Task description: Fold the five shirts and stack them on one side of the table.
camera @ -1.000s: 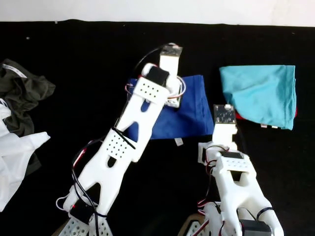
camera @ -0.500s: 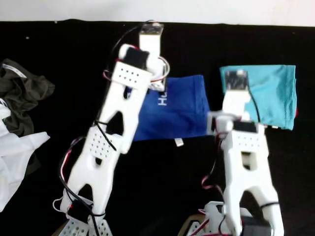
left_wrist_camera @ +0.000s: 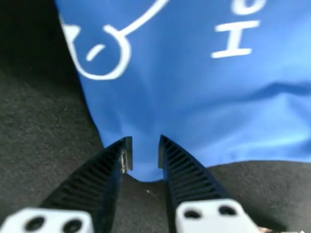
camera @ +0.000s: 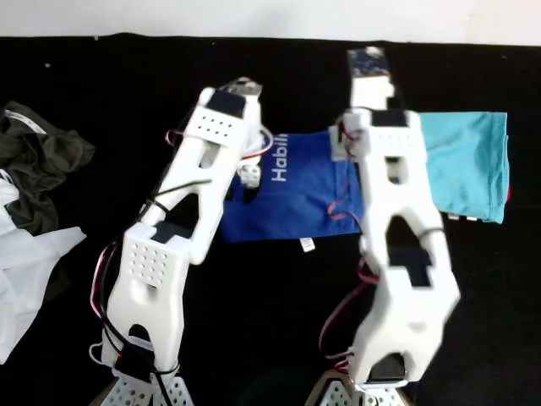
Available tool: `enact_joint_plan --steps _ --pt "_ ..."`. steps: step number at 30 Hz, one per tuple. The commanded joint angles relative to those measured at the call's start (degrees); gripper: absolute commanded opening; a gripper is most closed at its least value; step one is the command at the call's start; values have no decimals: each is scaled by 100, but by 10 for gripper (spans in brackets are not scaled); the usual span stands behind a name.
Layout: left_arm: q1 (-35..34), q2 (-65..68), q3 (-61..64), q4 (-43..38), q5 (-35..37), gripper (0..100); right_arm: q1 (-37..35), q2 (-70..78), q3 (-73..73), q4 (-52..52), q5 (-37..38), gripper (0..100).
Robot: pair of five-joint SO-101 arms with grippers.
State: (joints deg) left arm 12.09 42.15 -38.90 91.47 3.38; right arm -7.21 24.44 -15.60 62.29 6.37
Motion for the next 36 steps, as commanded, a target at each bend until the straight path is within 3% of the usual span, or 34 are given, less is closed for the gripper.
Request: enact_joint_plan --steps 1,12,19,21,27,29,33,36 --pt "-22 -391 277 -264 18 101 -101 954 -1613 277 53 141" --pt "48 -549 699 -431 193 101 110 3538 -4840 1121 53 141" --pt "48 -2615 1745 -492 220 101 462 3925 -6290 1965 53 141" --pt "4 -3222 2571 -897 202 101 470 3829 -6756 2334 53 141" --pt "-418 -4233 5569 -3420 -167 101 215 3679 -7477 3662 53 154" --pt "-646 -4251 6141 -4123 -273 101 31 3697 -7459 3890 53 204" --pt "-1086 -4031 6440 -4659 -290 102 -127 3714 -7415 3890 -659 306" --pt "-1253 -3829 6422 -4756 -290 102 -207 3714 -6862 3890 -1116 329"
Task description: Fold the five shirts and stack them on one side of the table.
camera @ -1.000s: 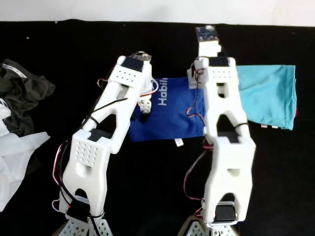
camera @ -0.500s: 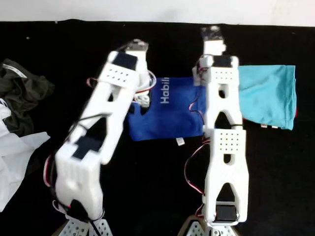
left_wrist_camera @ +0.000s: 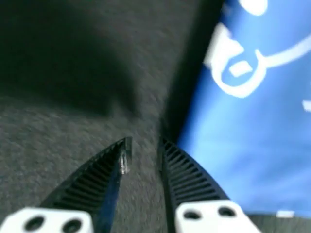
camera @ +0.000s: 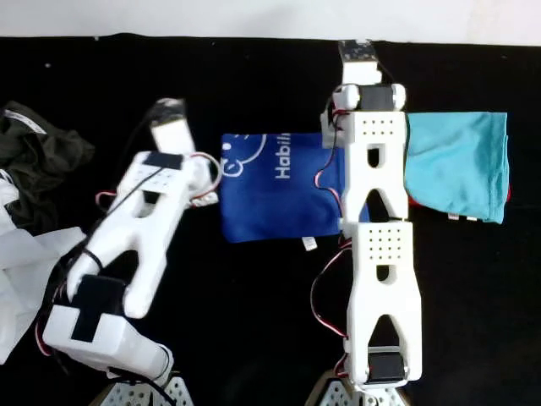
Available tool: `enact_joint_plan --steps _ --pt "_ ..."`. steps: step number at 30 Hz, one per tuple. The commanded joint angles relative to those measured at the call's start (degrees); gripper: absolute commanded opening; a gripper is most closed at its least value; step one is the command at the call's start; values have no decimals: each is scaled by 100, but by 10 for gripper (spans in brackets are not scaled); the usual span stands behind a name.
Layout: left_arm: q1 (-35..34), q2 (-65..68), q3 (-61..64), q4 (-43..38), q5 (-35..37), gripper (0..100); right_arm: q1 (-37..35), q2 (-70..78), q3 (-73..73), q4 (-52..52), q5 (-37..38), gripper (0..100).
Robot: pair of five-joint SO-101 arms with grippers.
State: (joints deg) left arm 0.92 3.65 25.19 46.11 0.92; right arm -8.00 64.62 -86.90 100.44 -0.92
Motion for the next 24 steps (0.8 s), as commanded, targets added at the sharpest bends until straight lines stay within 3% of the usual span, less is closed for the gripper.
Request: enact_joint_plan --steps 1,8,16,24 --pt "-154 92 4 -255 -35 102 -145 -303 532 66 -475 329" --pt "-154 268 4 -281 -18 102 -127 -303 1613 -215 -668 329" --pt "-145 286 4 -290 -18 102 -136 92 1622 -892 -668 329" --pt "-145 286 57 -431 -18 102 -154 708 1279 -752 -677 327"
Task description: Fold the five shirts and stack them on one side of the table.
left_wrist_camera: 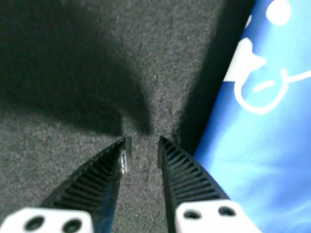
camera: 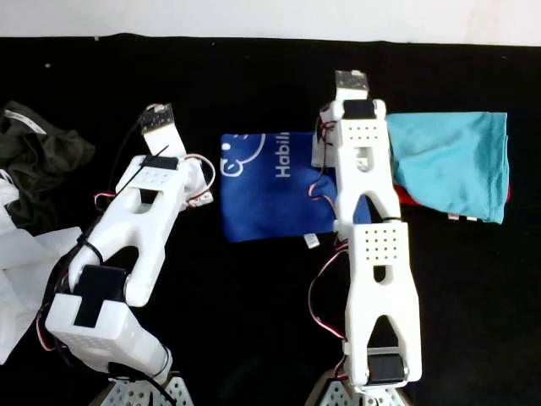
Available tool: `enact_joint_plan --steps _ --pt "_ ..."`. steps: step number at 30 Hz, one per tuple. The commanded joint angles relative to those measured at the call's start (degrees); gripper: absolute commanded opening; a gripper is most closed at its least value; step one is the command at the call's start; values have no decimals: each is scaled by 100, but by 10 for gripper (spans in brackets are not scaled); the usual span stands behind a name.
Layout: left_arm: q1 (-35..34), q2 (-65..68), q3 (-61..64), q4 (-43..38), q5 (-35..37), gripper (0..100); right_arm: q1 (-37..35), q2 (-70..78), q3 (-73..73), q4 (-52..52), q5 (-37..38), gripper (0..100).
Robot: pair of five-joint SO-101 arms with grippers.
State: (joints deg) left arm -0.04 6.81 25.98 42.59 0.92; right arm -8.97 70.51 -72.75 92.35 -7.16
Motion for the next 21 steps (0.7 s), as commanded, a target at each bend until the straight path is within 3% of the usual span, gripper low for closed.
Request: enact_joint_plan --steps 1,3,7,21 --pt "-48 -31 -22 -79 -18 102 -57 127 -163 127 -53 321" --pt "-48 -31 -22 -79 -18 102 -57 127 -154 268 -44 247" --pt "-48 -31 -22 -79 -18 102 -57 127 -145 374 0 0" --pt "-57 -22 -22 -79 -18 102 -57 101 -611 752 9 7"
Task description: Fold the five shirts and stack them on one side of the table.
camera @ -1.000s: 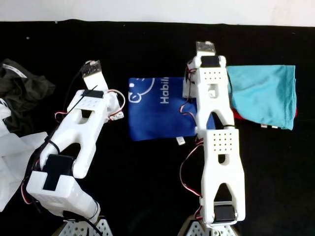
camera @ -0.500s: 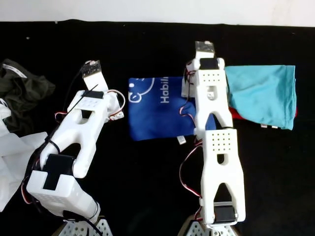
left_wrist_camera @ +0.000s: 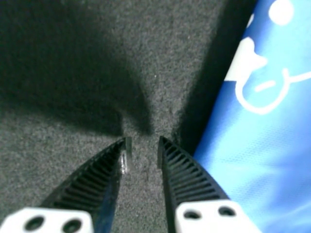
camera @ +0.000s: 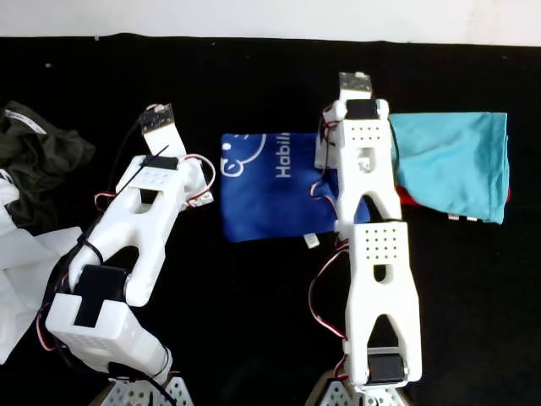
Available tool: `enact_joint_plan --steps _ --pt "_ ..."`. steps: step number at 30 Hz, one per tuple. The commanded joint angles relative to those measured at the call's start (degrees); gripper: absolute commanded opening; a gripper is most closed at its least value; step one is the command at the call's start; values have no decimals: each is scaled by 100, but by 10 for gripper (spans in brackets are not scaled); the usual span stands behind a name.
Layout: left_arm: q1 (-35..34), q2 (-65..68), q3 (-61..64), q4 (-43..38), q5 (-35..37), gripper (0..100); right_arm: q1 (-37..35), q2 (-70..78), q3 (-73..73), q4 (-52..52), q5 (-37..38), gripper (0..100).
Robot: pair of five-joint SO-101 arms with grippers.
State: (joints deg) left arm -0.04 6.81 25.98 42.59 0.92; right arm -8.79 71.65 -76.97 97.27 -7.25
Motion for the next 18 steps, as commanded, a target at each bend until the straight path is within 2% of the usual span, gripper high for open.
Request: enact_joint_plan --steps 1,7,18 --pt "-57 -22 -22 -79 -18 102 -75 -31 -295 321 18 7" --pt "-57 -22 -22 -79 -18 101 -40 -40 -1051 391 9 7" --pt "-57 -22 -22 -79 -18 101 127 -356 -989 400 -18 5"
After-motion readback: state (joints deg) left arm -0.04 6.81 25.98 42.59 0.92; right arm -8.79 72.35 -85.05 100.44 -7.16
